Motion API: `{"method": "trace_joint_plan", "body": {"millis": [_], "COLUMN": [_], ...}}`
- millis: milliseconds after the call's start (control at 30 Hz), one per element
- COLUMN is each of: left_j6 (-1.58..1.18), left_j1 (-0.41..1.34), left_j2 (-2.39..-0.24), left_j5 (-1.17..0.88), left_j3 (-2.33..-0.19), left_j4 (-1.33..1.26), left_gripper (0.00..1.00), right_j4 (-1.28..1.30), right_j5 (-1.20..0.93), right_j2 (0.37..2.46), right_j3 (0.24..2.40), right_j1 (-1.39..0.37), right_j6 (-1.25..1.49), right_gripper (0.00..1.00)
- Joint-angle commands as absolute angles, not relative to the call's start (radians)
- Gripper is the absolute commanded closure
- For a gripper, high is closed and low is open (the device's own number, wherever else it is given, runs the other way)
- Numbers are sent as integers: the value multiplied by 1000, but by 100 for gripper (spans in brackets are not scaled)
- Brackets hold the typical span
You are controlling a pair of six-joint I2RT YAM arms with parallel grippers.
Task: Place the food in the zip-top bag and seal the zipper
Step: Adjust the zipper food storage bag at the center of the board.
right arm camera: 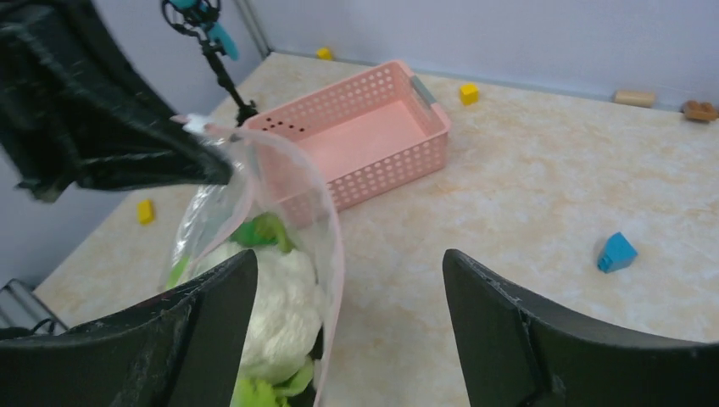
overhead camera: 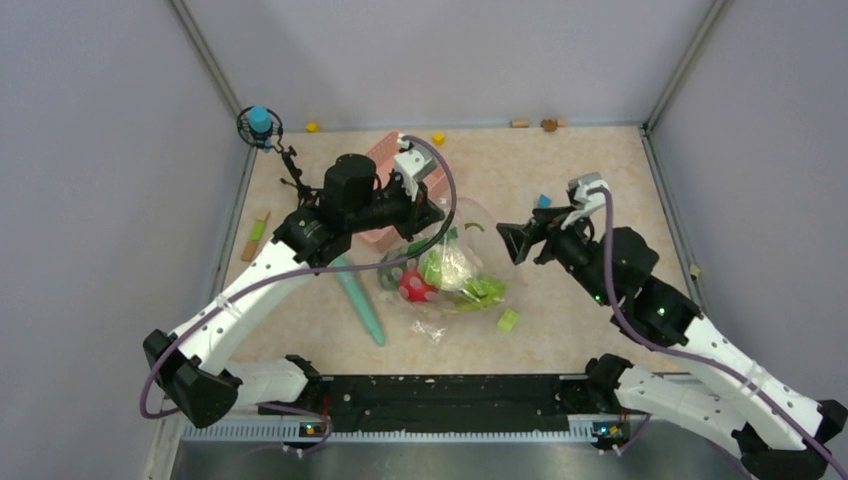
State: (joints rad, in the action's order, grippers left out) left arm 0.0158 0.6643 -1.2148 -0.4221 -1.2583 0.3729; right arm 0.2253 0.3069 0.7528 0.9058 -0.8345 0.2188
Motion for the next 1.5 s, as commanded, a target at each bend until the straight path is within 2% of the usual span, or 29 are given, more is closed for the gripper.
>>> {"method": "trace_joint_plan", "body": {"millis": [0, 167, 367, 500, 667, 900, 1067, 1267, 1467], "left_j6": [-104, -151, -186, -183, -160, -104, -58, -43, -32], "left_j1": [664, 687, 724, 741, 741, 741, 741, 742, 741], "left_j2": [-1264, -1311, -1352, -1381, -1390, -1372, -1349, -1325, -1323], "left_j5": [-255, -216, -136, -42, -30, -49, -42, -37, -50], "left_j3": [-1384, -1430, -1481, -1499, -1496, -1454, -1428, -1395, -1378], "left_j4": [392, 394, 423, 467, 469, 448, 449, 428, 428], "left_gripper": [100, 100, 100, 100, 100, 100, 100, 100, 100], "right_j4": [248, 258, 139, 178, 243, 116, 66, 15, -6], "right_j5": [164, 59, 5, 102, 248, 125, 148, -108, -271], "right_j2": [609, 463, 379, 408, 453, 554, 703, 832, 822], "right_j3": [840, 730, 573, 574, 587, 550, 617, 712, 761], "right_j1": [-824, -824, -825, -825, -824, -825, -824, -824, -825], "right_j6": [268, 270, 272, 296, 327, 181, 74, -76, -155], "right_gripper": [20, 17, 17, 17, 17, 17, 17, 22, 22]}}
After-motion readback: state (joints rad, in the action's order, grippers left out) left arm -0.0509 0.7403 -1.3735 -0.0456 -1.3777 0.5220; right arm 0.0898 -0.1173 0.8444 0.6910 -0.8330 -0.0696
